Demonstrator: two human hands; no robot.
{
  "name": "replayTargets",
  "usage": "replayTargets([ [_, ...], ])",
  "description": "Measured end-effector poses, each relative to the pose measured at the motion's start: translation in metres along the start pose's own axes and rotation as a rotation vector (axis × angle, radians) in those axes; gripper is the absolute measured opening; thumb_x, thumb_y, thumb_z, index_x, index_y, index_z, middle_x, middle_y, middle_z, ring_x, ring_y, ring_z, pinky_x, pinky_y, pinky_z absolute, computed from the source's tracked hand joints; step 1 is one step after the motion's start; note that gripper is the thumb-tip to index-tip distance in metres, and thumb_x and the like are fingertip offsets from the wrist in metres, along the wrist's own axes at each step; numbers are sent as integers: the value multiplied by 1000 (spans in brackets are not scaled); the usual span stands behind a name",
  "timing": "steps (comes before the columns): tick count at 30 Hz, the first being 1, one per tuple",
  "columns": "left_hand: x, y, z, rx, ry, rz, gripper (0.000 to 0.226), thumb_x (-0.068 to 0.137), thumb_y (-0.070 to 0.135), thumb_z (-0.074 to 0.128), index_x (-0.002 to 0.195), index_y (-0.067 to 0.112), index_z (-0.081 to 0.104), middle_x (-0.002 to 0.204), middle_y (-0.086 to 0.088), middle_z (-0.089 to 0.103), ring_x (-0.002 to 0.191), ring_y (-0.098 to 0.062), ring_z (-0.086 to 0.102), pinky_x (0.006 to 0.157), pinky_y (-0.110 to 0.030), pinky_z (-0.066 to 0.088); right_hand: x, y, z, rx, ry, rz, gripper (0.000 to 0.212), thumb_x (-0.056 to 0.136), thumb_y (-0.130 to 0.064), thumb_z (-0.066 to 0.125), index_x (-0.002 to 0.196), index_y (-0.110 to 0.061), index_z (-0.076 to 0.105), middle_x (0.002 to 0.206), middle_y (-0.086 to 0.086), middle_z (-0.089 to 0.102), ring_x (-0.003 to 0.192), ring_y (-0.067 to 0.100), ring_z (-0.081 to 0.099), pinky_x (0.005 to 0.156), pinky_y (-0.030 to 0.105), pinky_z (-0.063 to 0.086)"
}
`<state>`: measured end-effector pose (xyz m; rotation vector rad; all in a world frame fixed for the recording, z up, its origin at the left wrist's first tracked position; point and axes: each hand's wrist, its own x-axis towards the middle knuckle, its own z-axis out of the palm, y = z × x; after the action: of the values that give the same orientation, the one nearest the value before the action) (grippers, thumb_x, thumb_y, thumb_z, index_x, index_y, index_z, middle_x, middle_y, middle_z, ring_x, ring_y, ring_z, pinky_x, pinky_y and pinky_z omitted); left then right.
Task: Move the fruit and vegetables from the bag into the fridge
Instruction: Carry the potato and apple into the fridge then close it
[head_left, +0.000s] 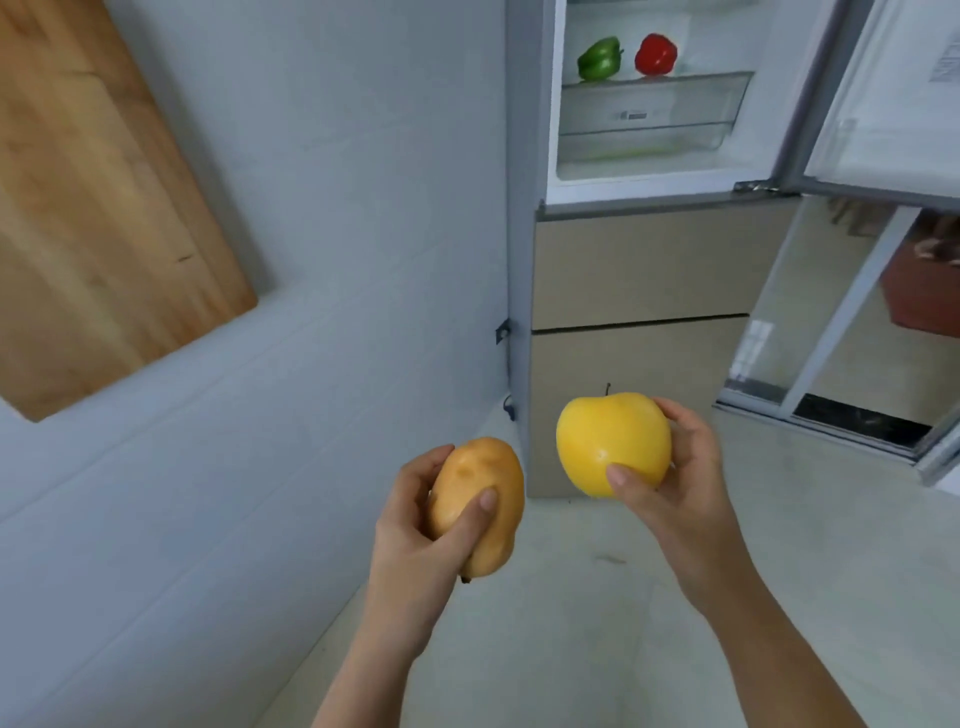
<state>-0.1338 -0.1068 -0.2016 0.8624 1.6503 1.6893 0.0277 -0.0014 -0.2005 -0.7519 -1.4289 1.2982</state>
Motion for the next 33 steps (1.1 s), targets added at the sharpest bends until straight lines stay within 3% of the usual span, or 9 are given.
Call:
replayTargets([
  [3, 43, -5, 46, -5, -45, -13, 43, 62, 34, 67, 104, 31, 57, 104, 4, 62, 81, -18, 63, 42, -21, 42, 47, 13, -31, -19, 38, -28, 68, 48, -44, 67, 110, -38, 40, 126, 1, 45, 90, -7, 57, 65, 14, 50],
  [9, 124, 6, 142, -17, -114, -34, 42, 64, 37, 64, 105, 28, 58, 103, -1, 63, 78, -17, 63, 42, -22, 43, 147, 15, -95, -81, 14, -96, 72, 54, -44, 67, 120, -42, 39, 131, -3, 42, 101, -5, 54, 69, 13, 49],
  [13, 171, 10, 184, 23, -128, 19, 41, 65, 39, 65, 105, 32, 58, 105, 2, 64, 87, -22, 63, 46, -20, 44, 206, 20, -122, -86, 34, -117, 70, 52, -47, 66, 116, -46, 39, 129, -8, 41, 101, -1, 53, 66, 14, 49],
  [20, 247, -7, 229, 45, -131, -56, 45, 62, 42, 65, 105, 31, 56, 108, 0, 62, 88, -24, 63, 44, -20, 44, 274, 58, -146, -107, 29, -45, 77, 46, -53, 73, 116, -44, 40, 125, -13, 43, 96, -5, 56, 64, 18, 52],
  [24, 305, -14, 256, 17, -180, -56, 43, 63, 41, 64, 104, 30, 56, 107, -1, 62, 87, -24, 63, 43, -20, 44, 326, 70, -156, -99, 75, -40, 91, 37, -73, 72, 116, -39, 41, 121, -15, 44, 93, -6, 57, 62, 16, 51],
  [33, 473, 13, 303, 8, -294, 88, 44, 65, 46, 64, 105, 34, 55, 109, 5, 61, 94, -16, 61, 52, -20, 48, 484, 78, -141, -155, 83, -125, 91, 38, -65, 76, 117, -35, 41, 118, -15, 45, 94, -7, 56, 64, 14, 50],
])
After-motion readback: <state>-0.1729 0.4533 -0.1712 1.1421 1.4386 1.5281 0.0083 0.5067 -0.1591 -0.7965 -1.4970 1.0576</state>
